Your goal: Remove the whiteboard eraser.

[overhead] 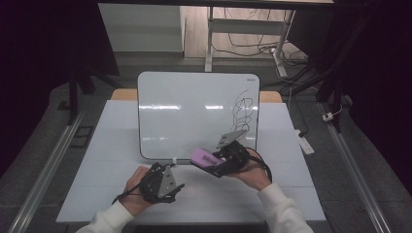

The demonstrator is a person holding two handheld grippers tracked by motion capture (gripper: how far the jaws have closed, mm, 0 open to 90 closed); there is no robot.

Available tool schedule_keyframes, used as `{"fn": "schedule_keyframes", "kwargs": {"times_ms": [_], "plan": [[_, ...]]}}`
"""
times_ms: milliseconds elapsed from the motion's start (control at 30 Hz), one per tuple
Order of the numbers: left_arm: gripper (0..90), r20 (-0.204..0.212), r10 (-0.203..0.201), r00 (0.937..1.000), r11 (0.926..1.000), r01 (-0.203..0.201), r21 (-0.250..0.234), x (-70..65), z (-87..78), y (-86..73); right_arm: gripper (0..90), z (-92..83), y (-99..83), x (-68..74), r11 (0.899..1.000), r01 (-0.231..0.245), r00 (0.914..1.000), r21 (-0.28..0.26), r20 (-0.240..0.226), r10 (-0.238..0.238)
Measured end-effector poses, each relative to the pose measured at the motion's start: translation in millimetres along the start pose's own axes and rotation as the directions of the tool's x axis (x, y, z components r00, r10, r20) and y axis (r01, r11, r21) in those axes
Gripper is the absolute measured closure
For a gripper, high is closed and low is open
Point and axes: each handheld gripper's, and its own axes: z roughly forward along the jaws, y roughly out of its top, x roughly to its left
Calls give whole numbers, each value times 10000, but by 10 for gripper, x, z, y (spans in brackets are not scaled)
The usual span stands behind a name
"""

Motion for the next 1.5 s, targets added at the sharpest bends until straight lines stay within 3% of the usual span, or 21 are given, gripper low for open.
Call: {"fn": "schedule_keyframes", "kwargs": {"times_ms": [100, 167, 233, 267, 300, 500, 600, 767, 900, 967, 1267, 1400, 1500], "plan": [[306, 37, -611, 9981, 9981, 612, -75, 70, -54, -72, 410, -76, -37, 44, 9960, -13, 9984, -898, 562, 64], [306, -59, -911, 9958, 9958, 911, -83, 102, -85, -121, 410, -96, -44, 55, 9937, -31, 9976, -1122, 691, 109], [308, 62, -1244, 9922, 9921, 1245, -140, 134, -117, -172, 410, -142, -55, 78, 9874, -12, 9958, -1580, 906, 157], [309, 94, -1392, 9902, 9901, 1393, -158, 145, -132, -198, 410, -192, -69, 106, 9790, 15, 9929, -2041, 1171, 229], [309, 83, -1477, 9890, 9889, 1478, -140, 154, -145, -222, 410, -192, -69, 106, 9790, 15, 9929, -2041, 1171, 229], [309, 126, -2120, 9772, 9769, 2123, -254, 225, -217, -353, 410, -319, -110, 163, 9546, 170, 9856, -2974, 1656, 340], [308, 10, -2305, 9731, 9726, 2305, -295, 260, -235, -393, 410, -384, -152, 188, 9426, 260, 9781, -3328, 2033, 448], [305, 225, -2721, 9620, 9612, 2728, -420, 318, -266, -440, 410, -413, -192, 180, 9327, 279, 9733, -3597, 2223, 566], [305, 377, -3232, 9456, 9435, 3251, -640, 373, -284, -480, 410, -448, -222, 176, 9218, 398, 9651, -3857, 2537, 645], [305, 409, -3460, 9373, 9353, 3480, -644, 392, -279, -493, 410, -473, -234, 172, 9107, 377, 9614, -4113, 2636, 793], [300, 485, -3938, 9179, 9158, 3963, -651, 480, -279, -553, 410, -583, -269, 165, 8913, 581, 9447, -4497, 3134, 965], [301, 437, -4098, 9111, 9093, 4119, -601, 517, -272, -587, 410, -613, -285, 152, 8842, 573, 9338, -4637, 3381, 1168], [300, 358, -4294, 9024, 9006, 4308, -570, 545, -257, -604, 411, -644, -290, 140, 8783, 618, 9229, -4741, 3622, 1306]]}}
